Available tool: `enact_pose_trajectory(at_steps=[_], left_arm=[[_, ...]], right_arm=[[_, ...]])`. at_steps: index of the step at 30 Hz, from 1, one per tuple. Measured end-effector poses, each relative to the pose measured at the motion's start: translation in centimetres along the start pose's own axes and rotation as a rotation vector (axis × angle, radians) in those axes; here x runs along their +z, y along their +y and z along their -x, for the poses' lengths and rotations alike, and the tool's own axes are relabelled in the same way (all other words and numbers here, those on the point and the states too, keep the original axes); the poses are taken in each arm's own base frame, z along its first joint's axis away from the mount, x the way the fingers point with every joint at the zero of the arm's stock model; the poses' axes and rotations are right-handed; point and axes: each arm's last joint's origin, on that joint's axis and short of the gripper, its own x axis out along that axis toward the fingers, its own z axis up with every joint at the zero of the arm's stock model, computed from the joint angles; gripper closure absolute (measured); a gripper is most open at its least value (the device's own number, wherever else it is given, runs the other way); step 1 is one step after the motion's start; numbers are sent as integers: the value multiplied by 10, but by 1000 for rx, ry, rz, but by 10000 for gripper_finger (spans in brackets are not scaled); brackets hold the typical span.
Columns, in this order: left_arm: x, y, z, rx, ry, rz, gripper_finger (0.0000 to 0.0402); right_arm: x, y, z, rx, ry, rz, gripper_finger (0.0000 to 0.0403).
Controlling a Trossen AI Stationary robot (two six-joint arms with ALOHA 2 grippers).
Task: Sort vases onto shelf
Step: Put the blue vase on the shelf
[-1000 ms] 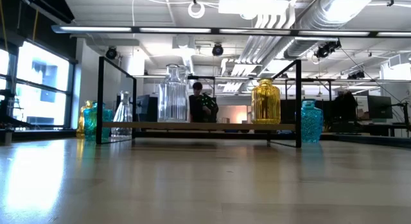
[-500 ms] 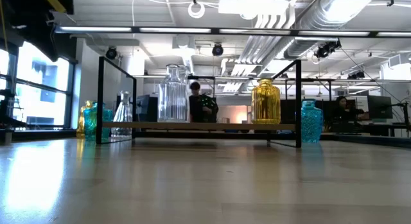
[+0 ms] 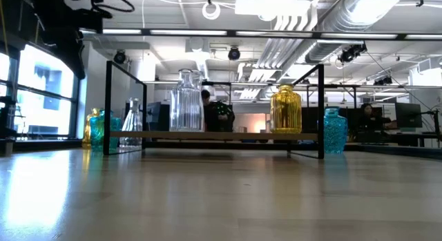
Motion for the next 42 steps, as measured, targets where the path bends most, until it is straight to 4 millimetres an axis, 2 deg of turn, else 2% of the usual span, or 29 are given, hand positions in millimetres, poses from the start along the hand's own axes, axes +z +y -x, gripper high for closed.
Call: enact_pose_trajectory(at_steps=[4, 8, 17, 27, 34, 42], left_arm=[[4, 16, -11, -2, 44, 1, 190], [12, 30, -24, -53, 17, 31, 190], [19, 49, -48, -72, 55, -25, 190], [27, 49, -69, -173, 90, -124, 190], [29, 47, -72, -229, 56, -202, 190], [33, 47, -76, -271, 9, -216, 190]], right_arm=[[0, 0, 0, 1, 3, 4, 181], [0, 0, 0, 6, 14, -3, 181], [-1, 1, 0, 16, 38, -24, 181], [-1, 1, 0, 16, 38, -8, 181], [-2, 1, 0, 28, 65, -4, 181], [-2, 1, 0, 29, 66, -1, 181]])
